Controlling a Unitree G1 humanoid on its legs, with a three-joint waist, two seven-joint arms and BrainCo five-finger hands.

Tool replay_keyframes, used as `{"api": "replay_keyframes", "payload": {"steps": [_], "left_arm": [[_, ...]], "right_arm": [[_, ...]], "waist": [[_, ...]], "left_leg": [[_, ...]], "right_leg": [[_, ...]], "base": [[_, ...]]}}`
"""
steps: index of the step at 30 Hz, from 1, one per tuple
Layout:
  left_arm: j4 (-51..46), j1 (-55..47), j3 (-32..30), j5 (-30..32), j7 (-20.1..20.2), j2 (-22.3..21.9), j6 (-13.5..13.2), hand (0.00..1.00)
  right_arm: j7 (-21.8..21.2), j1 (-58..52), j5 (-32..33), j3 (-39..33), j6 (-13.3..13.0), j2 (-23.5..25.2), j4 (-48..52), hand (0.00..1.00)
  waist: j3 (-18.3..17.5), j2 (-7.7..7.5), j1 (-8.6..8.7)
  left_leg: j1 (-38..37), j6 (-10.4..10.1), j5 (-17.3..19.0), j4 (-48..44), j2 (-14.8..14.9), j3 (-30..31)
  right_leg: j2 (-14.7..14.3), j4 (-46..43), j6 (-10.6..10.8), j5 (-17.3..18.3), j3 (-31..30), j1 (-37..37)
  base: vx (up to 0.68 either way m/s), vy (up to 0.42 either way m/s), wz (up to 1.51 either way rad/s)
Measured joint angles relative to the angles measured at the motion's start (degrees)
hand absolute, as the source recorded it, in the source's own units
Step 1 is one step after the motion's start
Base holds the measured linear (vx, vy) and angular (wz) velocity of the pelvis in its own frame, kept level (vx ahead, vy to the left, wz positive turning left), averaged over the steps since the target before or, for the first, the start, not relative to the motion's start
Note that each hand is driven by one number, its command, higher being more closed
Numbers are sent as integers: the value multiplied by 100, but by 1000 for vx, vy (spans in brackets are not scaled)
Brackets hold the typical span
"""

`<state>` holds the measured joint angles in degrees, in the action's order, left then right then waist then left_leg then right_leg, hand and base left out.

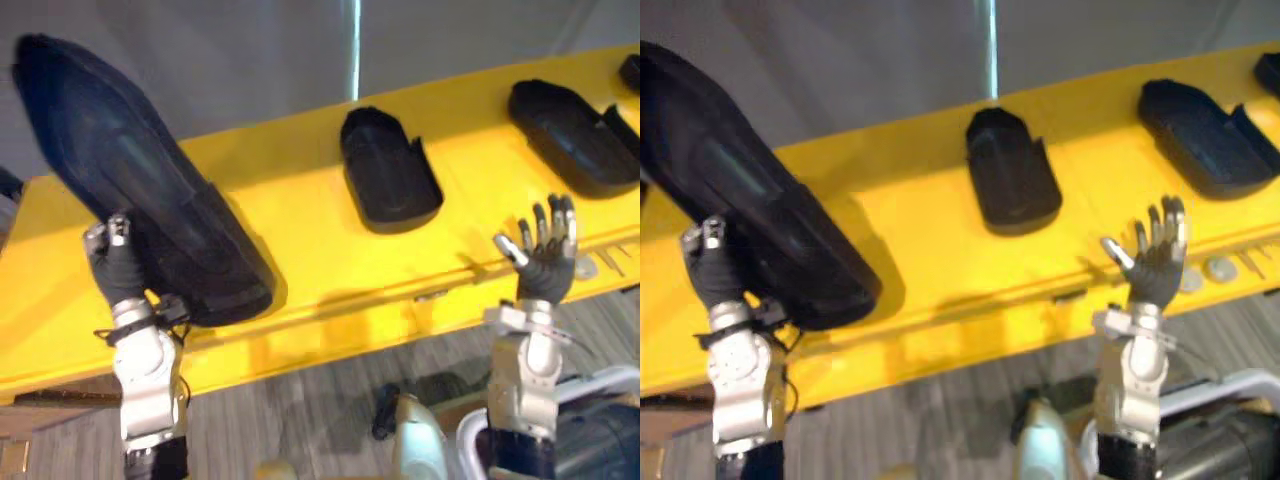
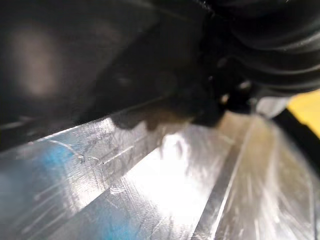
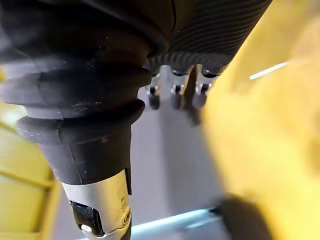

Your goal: Walk over and take plastic housings, then place them on the shelf

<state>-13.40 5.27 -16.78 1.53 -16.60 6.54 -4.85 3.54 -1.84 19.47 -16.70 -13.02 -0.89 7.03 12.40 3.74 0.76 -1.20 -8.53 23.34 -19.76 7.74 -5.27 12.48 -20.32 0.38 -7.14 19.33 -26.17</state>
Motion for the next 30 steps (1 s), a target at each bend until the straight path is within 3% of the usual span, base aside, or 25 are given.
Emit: {"api": "replay_keyframes", "payload": {"steps": [1, 2, 3, 4, 5, 6, 7, 9, 10, 11, 14, 16, 17, 23, 27, 30], "left_arm": [[20, 5, -7, 52, -7, 21, 13, 100], [20, 20, -15, 134, -13, 104, 28, 100], [42, 101, -29, 184, -15, 237, 28, 100], [83, 202, -46, 186, -17, 288, 29, 100], [178, 418, -53, 186, -44, 426, 33, 100], [210, 483, -54, 186, -50, 490, 34, 100], [234, 602, -70, 186, -71, 614, 33, 100], [233, 751, -174, 184, -87, 741, 25, 100], [236, 895, -289, 186, -127, 840, 25, 100], [318, 1081, -394, 185, -169, 892, 34, 100], [607, 1264, -503, 238, -252, 928, 124, 100], [890, 1581, -497, 261, -261, 1041, 173, 100], [1089, 1872, -497, 270, -288, 1294, 175, 100], [2079, 3155, -463, 280, -335, 2672, 186, 100], [3040, 4623, 101, 104, -332, 3852, 208, 100], [3607, 5382, 490, 54, -322, 4316, 210, 100]], "right_arm": [[-8, -116, -8, 2, 36, 81, 5, 0], [-38, -336, -14, 9, 64, 179, 10, 0], [-75, -467, -106, -3, 97, 198, 23, 0], [-93, -488, -144, -28, 111, 194, 48, 0], [-114, -543, -237, -42, 151, 193, 156, 0], [-129, -580, -241, -40, 163, 193, 208, 0], [-153, -643, -241, -58, 164, 193, 369, 0], [-210, -637, -238, -95, 158, 191, 609, 0], [-245, -557, -238, -103, 125, 161, 680, 0], [-256, -409, -236, -122, 94, 61, 668, 0], [-252, -346, -243, -159, 95, -32, 597, 0], [-251, -374, -238, -314, 95, -82, 595, 0], [-253, -387, -234, -360, 95, -129, 586, 0], [-375, -677, -220, -271, 86, -139, 589, 0], [-514, -1172, -226, -100, 82, -130, 606, 0], [-616, -1473, -242, 225, 82, -104, 639, 0]], "waist": [[50, -75, 4], [120, -161, 21], [225, -58, 25], [274, -96, 66], [399, -121, 122], [399, -148, 146], [404, -181, 152], [364, -363, 133], [325, -488, 104], [448, -386, 90], [469, -358, 17], [515, -343, 106], [546, -346, 221], [708, -355, 319], [1079, -430, 512], [1265, -505, 630]], "left_leg": [[54, 57, 29, -112, -111, -62], [243, 206, 85, -436, -202, -202], [430, 329, 113, -691, -117, -366], [451, 375, 106, -747, -92, -390], [474, 444, 61, -787, -67, -392], [503, 450, 29, -787, -66, -385], [563, 430, -34, -756, -62, -395], [721, 344, -161, -669, -40, -471], [984, 240, -231, -690, 57, -505], [1190, 111, -324, -696, 300, -493], [1208, -68, -555, -306, 562, -751], [1104, -106, -694, -5, 528, -787], [1091, -107, -793, 161, 488, -812], [904, -83, -882, 368, 366, -1299], [869, -80, -881, 328, 255, -1319], [907, -52, -865, 311, 247, -1401]], "right_leg": [[13, 309, 47, -273, -83, 80], [11, 950, 375, -617, -189, 295], [-1, 843, 401, -297, -376, 200], [-9, 357, 238, -120, -539, 72], [-12, -756, 176, 308, -864, -99], [-12, -1201, 200, 569, -988, -129], [-9, -1809, 240, 1069, -1142, -74], [-20, -1798, 384, 1659, -1177, 242], [-175, -1181, 534, 1912, -1180, 372], [-492, -838, 412, 1594, -1148, 276], [-939, -451, 160, 1254, -1307, 70], [-976, -401, 79, 1197, -1341, 14], [-979, -347, 64, 1148, -1373, -36], [-1138, -79, 105, 865, -1942, -187], [-1132, -78, 177, 815, -2118, -208], [-1117, -148, 177, 815, -2188, -314]], "base": [[-396, 318, -39], [-406, 262, -36], [-402, 238, -30], [-354, 166, -14], [-243, 107, -1], [-256, 69, -1], [-215, -14, -13], [-148, -88, -25], [-81, -231, -36], [-55, -206, -42], [38, -200, -67], [57, -99, -23], [22, -63, -16], [-11, 12, -48], [-36, 10, -16], [-38, -4, -10]]}}
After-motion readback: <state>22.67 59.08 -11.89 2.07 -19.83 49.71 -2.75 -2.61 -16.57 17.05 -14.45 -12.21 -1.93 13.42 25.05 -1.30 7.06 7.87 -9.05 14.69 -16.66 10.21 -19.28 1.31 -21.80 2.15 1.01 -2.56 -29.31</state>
